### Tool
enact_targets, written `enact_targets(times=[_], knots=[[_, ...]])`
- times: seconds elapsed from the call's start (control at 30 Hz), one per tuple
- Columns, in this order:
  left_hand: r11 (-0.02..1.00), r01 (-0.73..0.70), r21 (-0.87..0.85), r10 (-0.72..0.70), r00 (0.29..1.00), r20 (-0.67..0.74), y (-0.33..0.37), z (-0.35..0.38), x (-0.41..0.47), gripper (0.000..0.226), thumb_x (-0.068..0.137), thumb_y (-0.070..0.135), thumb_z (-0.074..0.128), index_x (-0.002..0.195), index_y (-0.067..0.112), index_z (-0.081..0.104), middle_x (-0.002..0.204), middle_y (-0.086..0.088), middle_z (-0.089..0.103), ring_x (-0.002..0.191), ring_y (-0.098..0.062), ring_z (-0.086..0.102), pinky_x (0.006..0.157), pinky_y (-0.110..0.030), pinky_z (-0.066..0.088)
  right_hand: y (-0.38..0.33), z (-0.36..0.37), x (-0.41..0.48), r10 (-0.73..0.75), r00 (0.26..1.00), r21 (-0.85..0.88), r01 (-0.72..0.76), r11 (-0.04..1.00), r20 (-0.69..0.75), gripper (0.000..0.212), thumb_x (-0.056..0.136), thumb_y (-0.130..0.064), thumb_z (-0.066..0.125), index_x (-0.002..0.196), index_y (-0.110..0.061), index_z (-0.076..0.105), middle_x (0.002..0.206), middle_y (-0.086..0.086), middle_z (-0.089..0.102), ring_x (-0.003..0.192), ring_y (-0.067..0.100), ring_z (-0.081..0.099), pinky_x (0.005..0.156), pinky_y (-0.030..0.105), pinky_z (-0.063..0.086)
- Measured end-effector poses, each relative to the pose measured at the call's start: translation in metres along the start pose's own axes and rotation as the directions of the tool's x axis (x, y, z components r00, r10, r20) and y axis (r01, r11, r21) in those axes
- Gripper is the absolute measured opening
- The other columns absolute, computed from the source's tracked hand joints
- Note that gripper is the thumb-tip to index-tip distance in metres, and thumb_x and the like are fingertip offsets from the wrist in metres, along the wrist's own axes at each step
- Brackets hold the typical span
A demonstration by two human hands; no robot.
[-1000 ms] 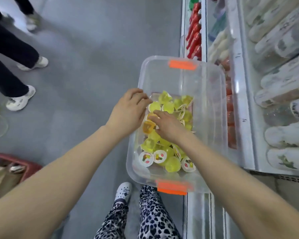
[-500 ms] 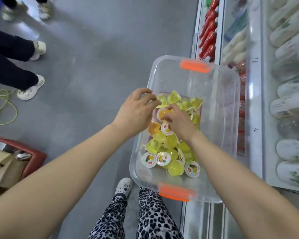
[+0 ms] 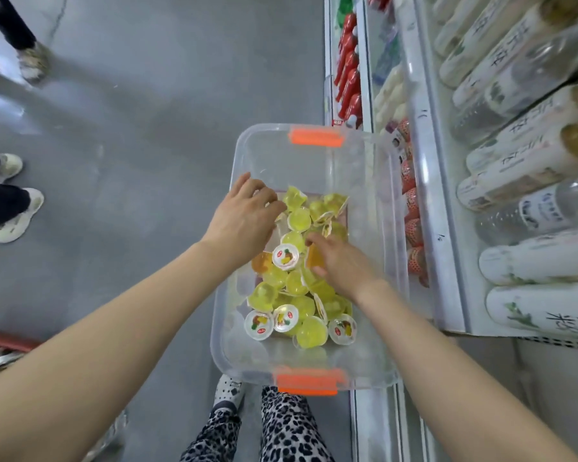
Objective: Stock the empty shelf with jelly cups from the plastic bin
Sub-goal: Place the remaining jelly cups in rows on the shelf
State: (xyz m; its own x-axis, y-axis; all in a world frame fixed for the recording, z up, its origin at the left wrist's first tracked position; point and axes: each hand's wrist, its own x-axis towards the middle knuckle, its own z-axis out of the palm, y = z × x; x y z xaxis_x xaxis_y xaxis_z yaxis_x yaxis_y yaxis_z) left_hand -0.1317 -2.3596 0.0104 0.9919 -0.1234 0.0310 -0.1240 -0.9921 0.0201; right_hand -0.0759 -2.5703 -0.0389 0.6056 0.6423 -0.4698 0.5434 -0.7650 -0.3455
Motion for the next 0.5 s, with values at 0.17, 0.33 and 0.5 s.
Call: enact_targets(times=[0.17,0.33,0.5], knots=[[0.947,-0.078,0.311,-0.055,0.916,0.397,0.02,0.012,0.02,0.031,0.09,0.019,0.055,0.12,0.023,0.059,0.121,0.0,0.06,0.124,-0.029,0.043,0.12,-0.045,0.011,-0.001,-0.008,-0.001,0.001,0.99,-0.092,-0.014,0.996,-0.139,0.049,0.083,-0.026,0.067,0.124,-0.024,0.041,0.111,0.007,0.062,0.093,0.032,0.061,0.074,0.036,0.042],[0.965,-0.011,0.261,-0.154,0.782,0.604,0.039,0.034,0.032,0.043,0.088,0.023,0.062,0.13,0.023,0.052,0.133,-0.002,0.052,0.127,-0.025,0.042,0.109,-0.036,0.03,0.006,-0.007,-0.006,0.036,0.968,-0.019,-0.042,0.999,-0.249,0.051,0.083,-0.029,0.072,0.12,-0.019,0.037,0.107,0.007,0.062,0.093,0.029,0.06,0.079,0.038,0.046],[0.981,0.041,0.19,-0.131,0.86,0.493,0.028,0.027,0.03,0.038,0.089,0.014,0.056,0.126,0.019,0.052,0.125,-0.002,0.055,0.119,-0.025,0.046,0.102,-0.031,0.037,0.004,-0.015,0.006,0.067,0.945,0.121,-0.029,0.992,-0.32,0.06,0.085,-0.026,0.07,0.135,-0.014,0.039,0.125,0.01,0.059,0.112,0.031,0.052,0.091,0.04,0.043]])
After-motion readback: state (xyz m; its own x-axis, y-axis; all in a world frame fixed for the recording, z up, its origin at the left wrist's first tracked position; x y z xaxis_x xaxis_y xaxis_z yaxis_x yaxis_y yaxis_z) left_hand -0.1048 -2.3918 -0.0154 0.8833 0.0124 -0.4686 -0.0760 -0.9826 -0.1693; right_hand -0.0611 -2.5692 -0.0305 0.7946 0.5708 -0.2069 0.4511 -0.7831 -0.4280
